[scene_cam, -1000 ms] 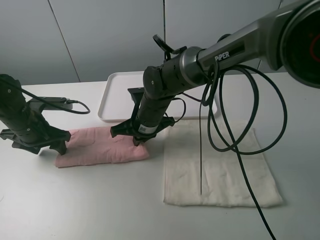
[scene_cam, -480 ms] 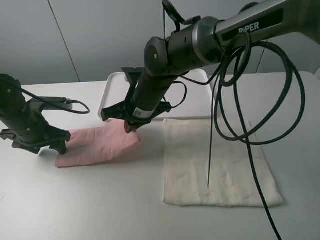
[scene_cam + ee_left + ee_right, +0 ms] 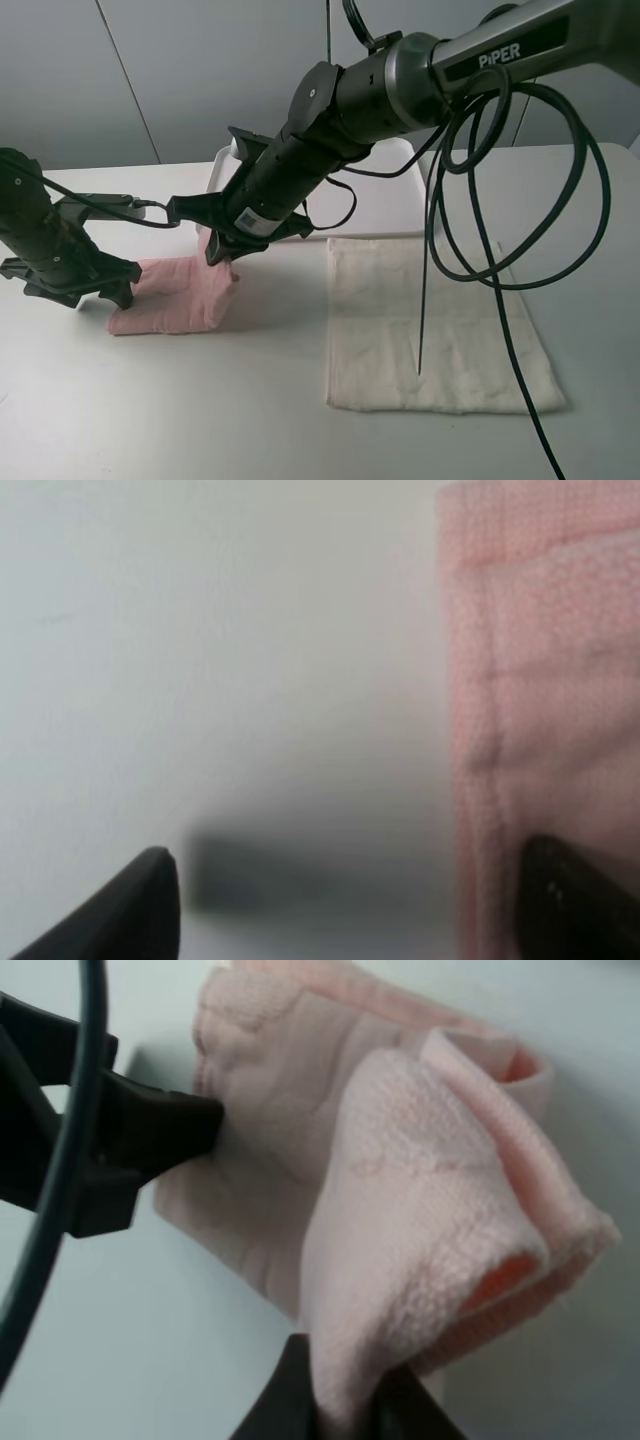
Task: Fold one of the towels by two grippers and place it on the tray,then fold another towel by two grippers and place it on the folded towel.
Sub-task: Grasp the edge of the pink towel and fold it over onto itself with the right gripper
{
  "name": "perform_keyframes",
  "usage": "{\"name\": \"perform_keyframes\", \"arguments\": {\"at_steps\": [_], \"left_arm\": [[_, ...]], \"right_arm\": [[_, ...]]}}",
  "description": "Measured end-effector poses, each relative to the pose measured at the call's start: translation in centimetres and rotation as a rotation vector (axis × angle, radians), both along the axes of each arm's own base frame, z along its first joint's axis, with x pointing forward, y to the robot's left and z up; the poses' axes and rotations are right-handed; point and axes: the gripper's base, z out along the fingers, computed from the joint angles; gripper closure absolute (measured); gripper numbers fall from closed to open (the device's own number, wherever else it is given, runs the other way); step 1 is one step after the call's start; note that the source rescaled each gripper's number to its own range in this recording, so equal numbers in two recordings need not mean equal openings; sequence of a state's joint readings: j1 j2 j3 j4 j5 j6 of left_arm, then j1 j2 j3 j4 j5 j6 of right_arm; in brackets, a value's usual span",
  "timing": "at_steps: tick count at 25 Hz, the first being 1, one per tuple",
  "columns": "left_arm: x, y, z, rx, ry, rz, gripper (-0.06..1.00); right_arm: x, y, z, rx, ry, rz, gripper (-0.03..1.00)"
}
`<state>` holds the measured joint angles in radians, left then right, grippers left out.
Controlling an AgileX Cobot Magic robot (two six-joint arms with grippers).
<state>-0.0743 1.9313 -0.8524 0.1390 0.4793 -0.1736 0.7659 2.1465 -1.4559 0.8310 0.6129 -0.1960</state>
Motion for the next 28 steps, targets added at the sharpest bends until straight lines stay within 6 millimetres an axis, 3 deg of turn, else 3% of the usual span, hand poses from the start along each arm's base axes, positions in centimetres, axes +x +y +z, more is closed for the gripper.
{"name": "perform_keyframes", "arguments": {"at_steps": [14,28], "left_arm": [[0.0,0.0,0.0,0.0,0.0,-0.003,0.07],[0.0,0.0,0.0,-0.001,0.0,0.0,0.07]], "right_arm": [[-0.3,2.3,-4.2,0.19,0.158,-0.107,0.92],[-0.4,3.8,-3.9,0.258,0.121,-0.239,0.92]]}}
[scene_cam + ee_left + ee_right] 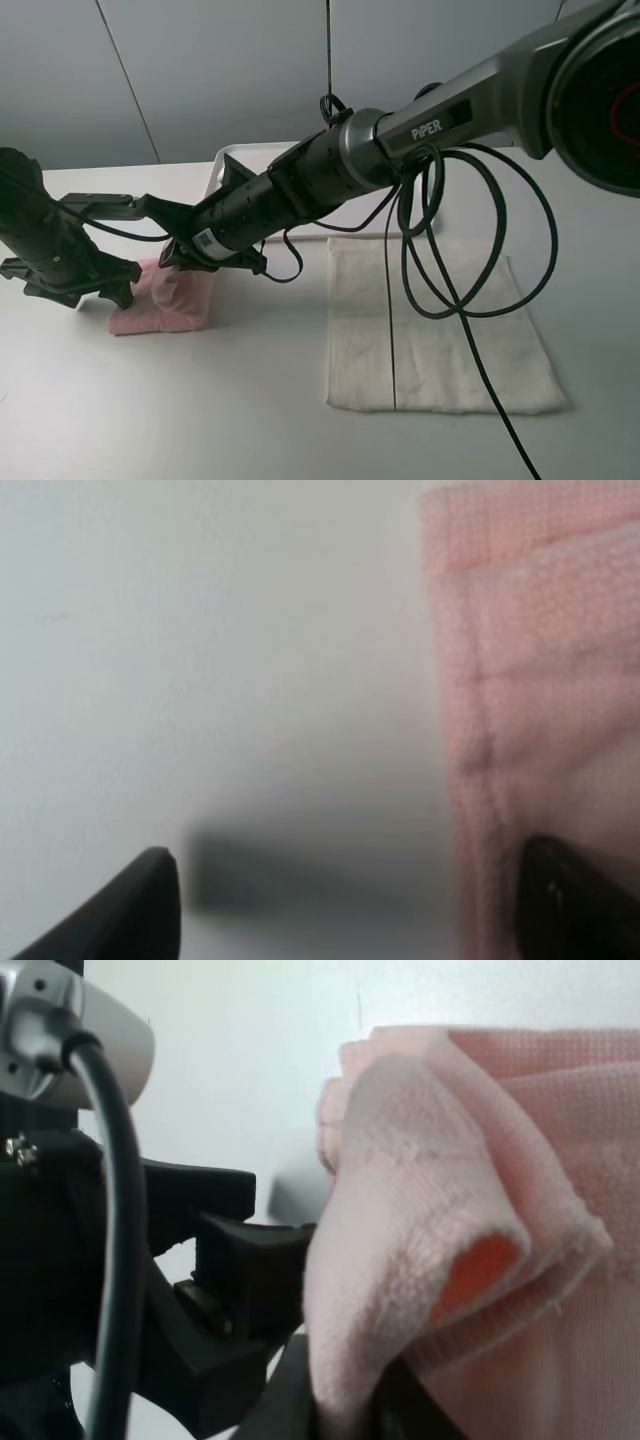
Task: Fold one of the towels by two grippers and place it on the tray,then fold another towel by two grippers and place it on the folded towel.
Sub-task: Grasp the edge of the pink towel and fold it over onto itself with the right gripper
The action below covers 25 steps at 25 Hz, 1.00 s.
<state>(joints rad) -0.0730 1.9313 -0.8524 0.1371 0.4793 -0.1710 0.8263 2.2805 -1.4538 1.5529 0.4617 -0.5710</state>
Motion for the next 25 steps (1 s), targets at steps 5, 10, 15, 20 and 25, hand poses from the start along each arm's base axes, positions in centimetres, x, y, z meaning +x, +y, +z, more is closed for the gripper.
{"name": "perform_keyframes", "arguments": {"at_steps": [5,10,15,20,25], "left_arm": [[0.0,0.0,0.0,0.0,0.0,0.0,0.07],[0.0,0.0,0.0,-0.002,0.0,0.003,0.07],[0.0,0.0,0.0,-0.002,0.002,0.004,0.07],[0.0,0.0,0.0,-0.002,0.002,0.004,0.07],[0.0,0.0,0.0,-0.002,0.002,0.004,0.07]], "right_arm": [[-0.4,0.5,0.0,-0.003,-0.015,-0.021,0.92],[-0.6,0.8,-0.1,-0.019,-0.034,-0.039,0.92],[-0.7,0.9,-1.1,-0.019,0.003,-0.07,0.92],[-0.7,1.0,-2.4,-0.015,0.051,-0.091,0.92],[-0.7,1.0,-2.5,-0.003,0.046,-0.095,0.92]]}}
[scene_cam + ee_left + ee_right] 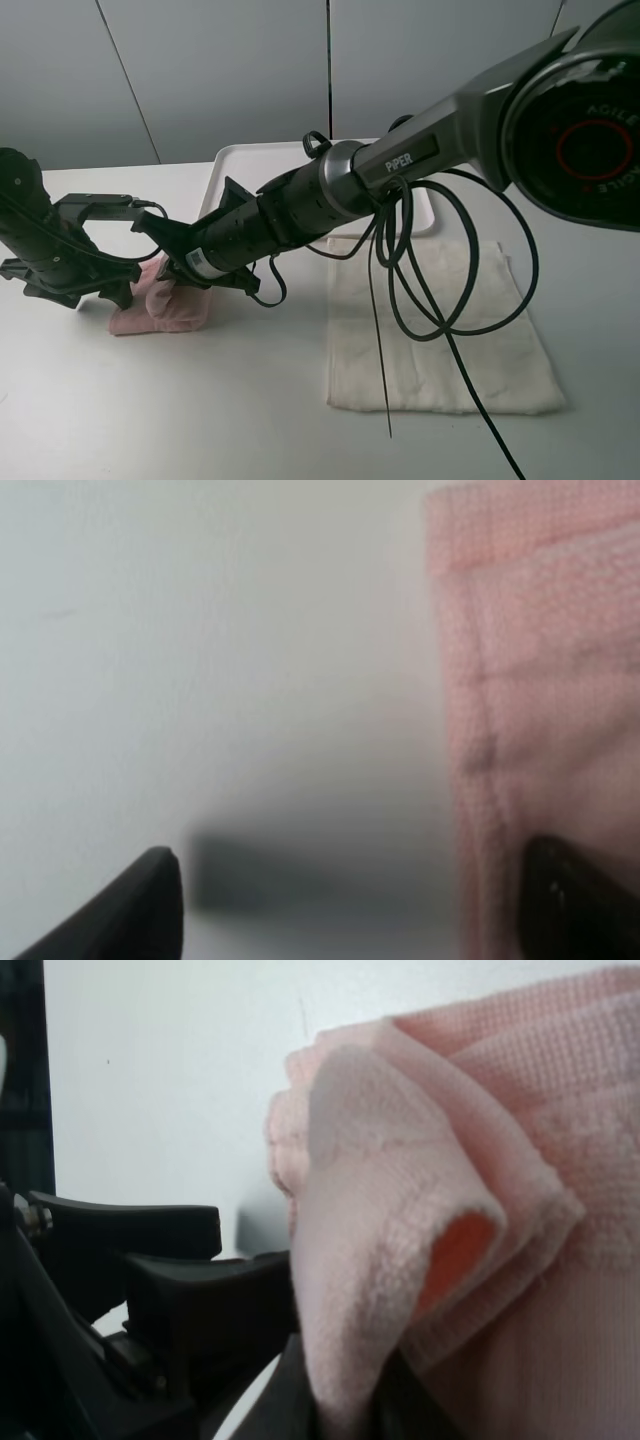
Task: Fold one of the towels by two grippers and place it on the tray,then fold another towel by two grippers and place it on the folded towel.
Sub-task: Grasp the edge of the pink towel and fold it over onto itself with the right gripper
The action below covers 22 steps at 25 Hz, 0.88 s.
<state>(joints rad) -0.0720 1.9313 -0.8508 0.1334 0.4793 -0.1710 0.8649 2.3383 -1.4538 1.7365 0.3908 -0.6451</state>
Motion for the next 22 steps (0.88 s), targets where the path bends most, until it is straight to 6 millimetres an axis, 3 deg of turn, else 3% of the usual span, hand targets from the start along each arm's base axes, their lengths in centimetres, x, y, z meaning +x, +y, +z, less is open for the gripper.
{"name": "perform_keyframes", "arguments": {"at_steps": [22], "left_arm": [[-0.58,-0.01,0.88,-0.006,0.045,-0.017,0.07]], "right_arm": [[-0.14,0.09,0.08,0.011,-0.004,0.024,0.92]]}}
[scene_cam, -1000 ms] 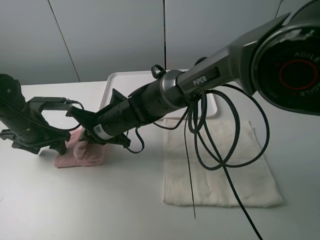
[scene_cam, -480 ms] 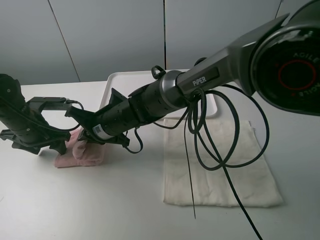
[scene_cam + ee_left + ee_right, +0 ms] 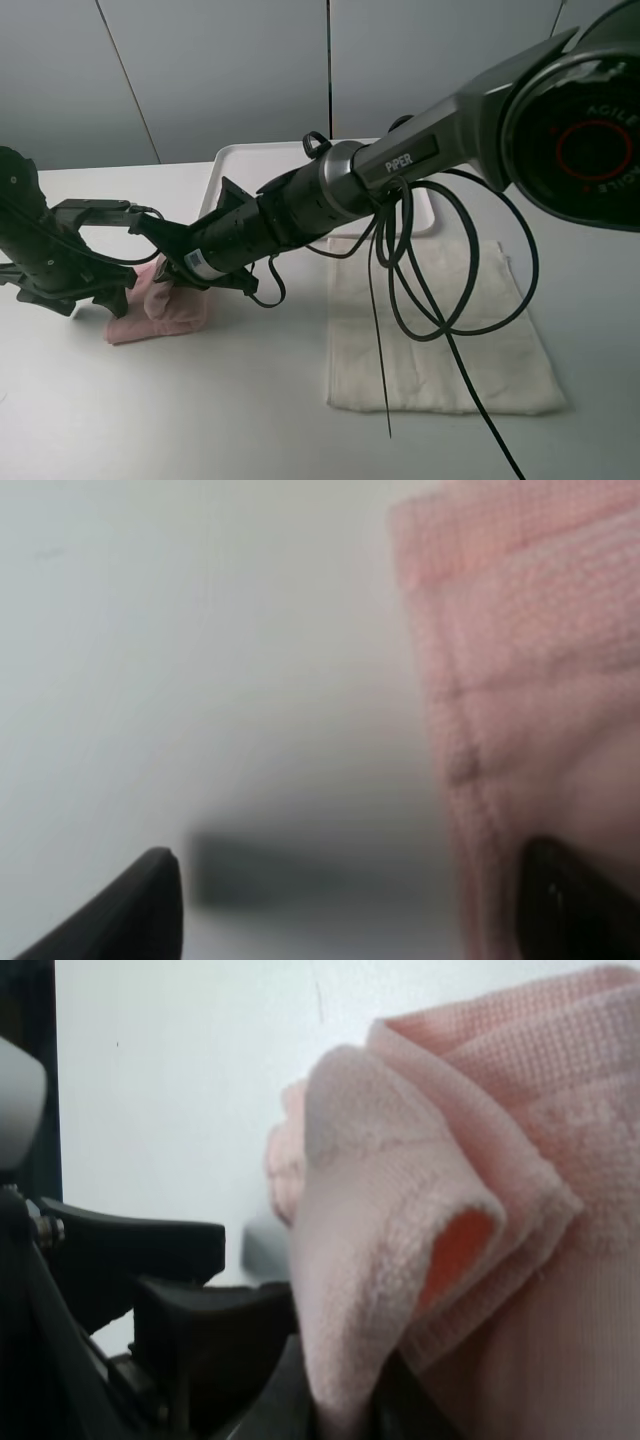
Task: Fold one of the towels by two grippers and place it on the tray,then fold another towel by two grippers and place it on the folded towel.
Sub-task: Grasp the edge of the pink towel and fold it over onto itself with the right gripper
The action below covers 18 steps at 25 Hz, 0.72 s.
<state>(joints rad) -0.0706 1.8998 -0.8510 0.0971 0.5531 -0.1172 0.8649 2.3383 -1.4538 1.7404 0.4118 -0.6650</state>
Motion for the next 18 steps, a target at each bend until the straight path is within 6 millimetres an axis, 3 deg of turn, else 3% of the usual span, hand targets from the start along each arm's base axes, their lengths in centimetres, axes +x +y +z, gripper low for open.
{"name": "perform_keyframes", "arguments": {"at_steps": [5,18], "left_arm": [[-0.1,0.1,1.3,0.013,0.058,-0.028,0.07],[3.0,0.0,7.0,0.027,-0.031,-0.068,0.07]], "right_arm": [[-0.1,0.1,0.0,0.001,0.001,0.003,0.92],[-0.1,0.1,0.0,0.003,0.003,0.001,0.92]]}}
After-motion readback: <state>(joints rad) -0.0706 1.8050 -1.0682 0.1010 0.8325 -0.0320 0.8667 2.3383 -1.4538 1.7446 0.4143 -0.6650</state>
